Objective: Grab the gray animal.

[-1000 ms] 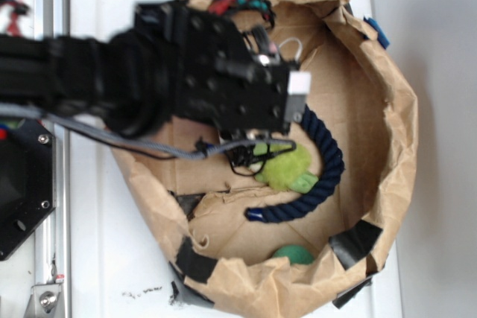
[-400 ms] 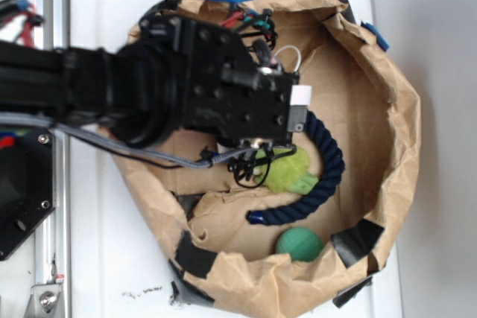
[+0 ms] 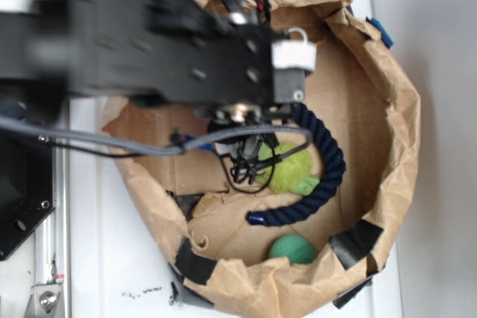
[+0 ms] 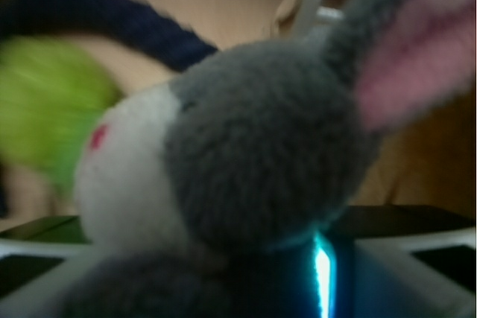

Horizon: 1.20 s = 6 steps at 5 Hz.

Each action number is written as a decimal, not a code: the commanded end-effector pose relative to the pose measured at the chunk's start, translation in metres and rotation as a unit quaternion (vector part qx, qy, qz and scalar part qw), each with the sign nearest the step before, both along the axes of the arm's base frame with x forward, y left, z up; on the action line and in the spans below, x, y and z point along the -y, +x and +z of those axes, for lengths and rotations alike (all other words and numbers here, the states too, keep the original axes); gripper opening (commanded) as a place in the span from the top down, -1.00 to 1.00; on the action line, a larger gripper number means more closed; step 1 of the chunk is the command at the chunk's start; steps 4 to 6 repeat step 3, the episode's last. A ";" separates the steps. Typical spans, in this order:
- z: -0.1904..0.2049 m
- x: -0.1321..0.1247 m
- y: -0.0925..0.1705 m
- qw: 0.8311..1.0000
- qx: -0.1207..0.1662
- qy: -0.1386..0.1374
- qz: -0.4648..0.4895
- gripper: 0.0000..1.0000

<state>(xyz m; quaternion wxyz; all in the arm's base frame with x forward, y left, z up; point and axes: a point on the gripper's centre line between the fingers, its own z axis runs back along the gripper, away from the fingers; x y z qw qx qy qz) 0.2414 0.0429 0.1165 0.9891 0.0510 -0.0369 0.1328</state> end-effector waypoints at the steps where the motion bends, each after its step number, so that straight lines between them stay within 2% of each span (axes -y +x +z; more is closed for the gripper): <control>1: 0.090 0.020 -0.003 0.997 0.065 -0.040 -0.008 1.00; 2: 0.087 0.020 -0.003 0.997 0.063 -0.039 -0.006 1.00; 3: 0.083 0.019 -0.001 0.998 0.059 -0.024 0.000 1.00; 6: 0.083 0.019 -0.001 0.998 0.059 -0.024 0.000 1.00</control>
